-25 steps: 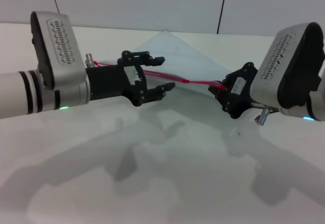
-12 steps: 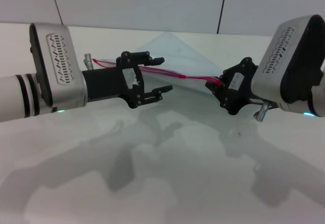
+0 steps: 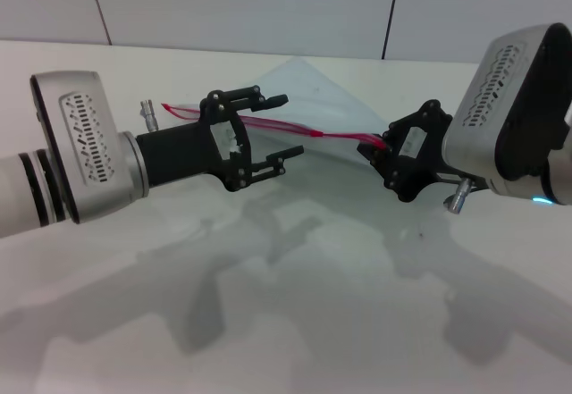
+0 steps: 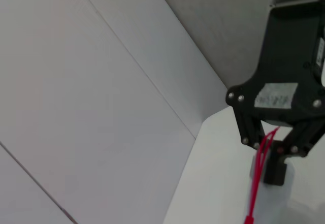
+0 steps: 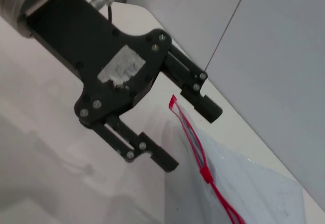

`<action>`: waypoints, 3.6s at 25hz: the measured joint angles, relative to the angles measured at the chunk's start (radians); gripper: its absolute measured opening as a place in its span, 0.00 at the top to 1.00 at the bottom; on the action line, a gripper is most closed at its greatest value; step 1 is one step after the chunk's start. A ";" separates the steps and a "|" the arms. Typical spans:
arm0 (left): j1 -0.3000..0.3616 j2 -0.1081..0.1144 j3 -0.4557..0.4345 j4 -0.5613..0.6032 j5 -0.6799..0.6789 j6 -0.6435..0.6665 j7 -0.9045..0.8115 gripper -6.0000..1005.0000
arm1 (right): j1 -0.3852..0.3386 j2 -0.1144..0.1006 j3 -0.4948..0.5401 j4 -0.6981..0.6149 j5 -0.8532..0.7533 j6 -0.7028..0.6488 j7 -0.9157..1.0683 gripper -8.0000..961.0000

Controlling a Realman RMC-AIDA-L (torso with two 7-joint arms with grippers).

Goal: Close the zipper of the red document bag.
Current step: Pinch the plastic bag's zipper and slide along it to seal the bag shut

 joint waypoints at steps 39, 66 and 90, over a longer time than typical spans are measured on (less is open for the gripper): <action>-0.055 -0.003 0.012 -0.085 -0.007 -0.005 0.039 0.46 | -0.004 0.000 -0.003 -0.016 0.081 -0.008 -0.084 0.94; -0.067 -0.005 0.018 -0.088 -0.001 -0.001 0.033 0.52 | -0.007 0.000 -0.008 -0.044 0.086 -0.025 -0.085 0.93; -0.057 -0.005 0.107 -0.050 -0.006 0.067 0.041 0.66 | -0.007 0.000 0.006 -0.017 0.088 -0.026 -0.085 0.92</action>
